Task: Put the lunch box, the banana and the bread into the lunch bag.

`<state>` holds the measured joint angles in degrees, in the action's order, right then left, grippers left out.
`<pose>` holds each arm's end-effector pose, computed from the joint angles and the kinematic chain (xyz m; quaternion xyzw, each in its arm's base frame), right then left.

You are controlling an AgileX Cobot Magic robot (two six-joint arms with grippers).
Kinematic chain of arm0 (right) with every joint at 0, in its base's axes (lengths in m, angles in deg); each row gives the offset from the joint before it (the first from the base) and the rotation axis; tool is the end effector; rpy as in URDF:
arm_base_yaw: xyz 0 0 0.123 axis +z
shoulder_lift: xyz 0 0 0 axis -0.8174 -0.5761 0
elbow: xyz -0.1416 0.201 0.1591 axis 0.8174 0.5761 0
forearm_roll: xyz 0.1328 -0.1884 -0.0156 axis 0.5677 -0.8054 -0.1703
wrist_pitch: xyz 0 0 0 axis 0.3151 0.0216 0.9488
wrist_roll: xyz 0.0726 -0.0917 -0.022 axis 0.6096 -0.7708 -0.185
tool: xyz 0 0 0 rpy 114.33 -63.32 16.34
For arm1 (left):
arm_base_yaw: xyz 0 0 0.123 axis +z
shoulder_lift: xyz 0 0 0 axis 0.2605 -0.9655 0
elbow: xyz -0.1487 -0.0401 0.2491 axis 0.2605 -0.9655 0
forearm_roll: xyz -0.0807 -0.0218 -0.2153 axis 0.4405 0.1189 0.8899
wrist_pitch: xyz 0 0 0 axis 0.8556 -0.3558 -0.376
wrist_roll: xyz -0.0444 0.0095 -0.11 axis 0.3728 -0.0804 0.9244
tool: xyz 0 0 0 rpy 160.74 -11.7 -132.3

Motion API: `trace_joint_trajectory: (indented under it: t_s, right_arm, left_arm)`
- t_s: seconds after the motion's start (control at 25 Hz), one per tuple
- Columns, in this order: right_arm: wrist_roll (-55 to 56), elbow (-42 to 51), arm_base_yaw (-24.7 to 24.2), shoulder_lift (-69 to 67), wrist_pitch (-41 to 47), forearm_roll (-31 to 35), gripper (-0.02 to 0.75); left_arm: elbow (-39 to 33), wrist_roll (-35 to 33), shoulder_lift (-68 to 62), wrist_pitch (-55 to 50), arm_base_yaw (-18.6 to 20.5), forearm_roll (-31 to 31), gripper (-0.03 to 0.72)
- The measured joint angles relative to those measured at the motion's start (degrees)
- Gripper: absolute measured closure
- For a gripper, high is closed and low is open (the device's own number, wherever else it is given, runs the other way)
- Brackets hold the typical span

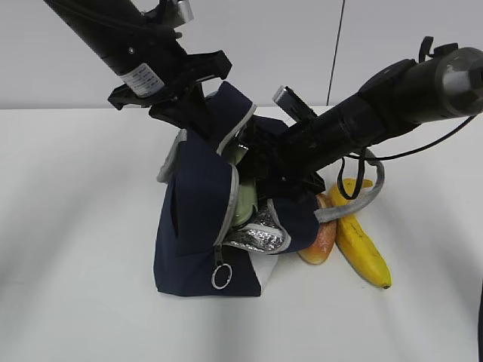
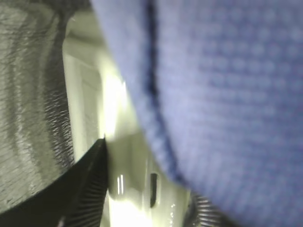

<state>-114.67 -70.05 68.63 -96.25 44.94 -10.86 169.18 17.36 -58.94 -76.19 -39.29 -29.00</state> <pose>0.3945 0.1788 0.1557 -0.0434 0.9104 0.3952 0.1149 0.3500 -0.2096 0.2782 0.1800 0.9450 -0.2436 0.1233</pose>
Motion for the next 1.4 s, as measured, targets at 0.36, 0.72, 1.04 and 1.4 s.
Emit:
trace_joint_trajectory:
  t_s: [0.36, 0.72, 1.04, 1.4]
  right_arm:
    - [0.00, -0.25, 0.00, 0.00, -0.43, -1.22, 0.307]
    - [-0.64, -3.73, -0.91, 1.40, 9.17, -3.36, 0.323]
    - [4.37, -4.52, -1.29, 13.72, 11.28, -12.43, 0.332]
    - [23.18, -3.41, -1.38, 26.13, 12.49, -43.12, 0.332]
  left_arm:
    - [0.00, 0.00, 0.00, -0.12, 0.00, 0.05, 0.688]
    - [0.00, 0.00, 0.00, -0.77, 0.00, -0.08, 0.688]
    - [0.00, 0.00, 0.00, -1.71, 0.00, -3.13, 0.688]
    - [0.00, 0.00, 0.00, -2.52, 0.00, -4.54, 0.688]
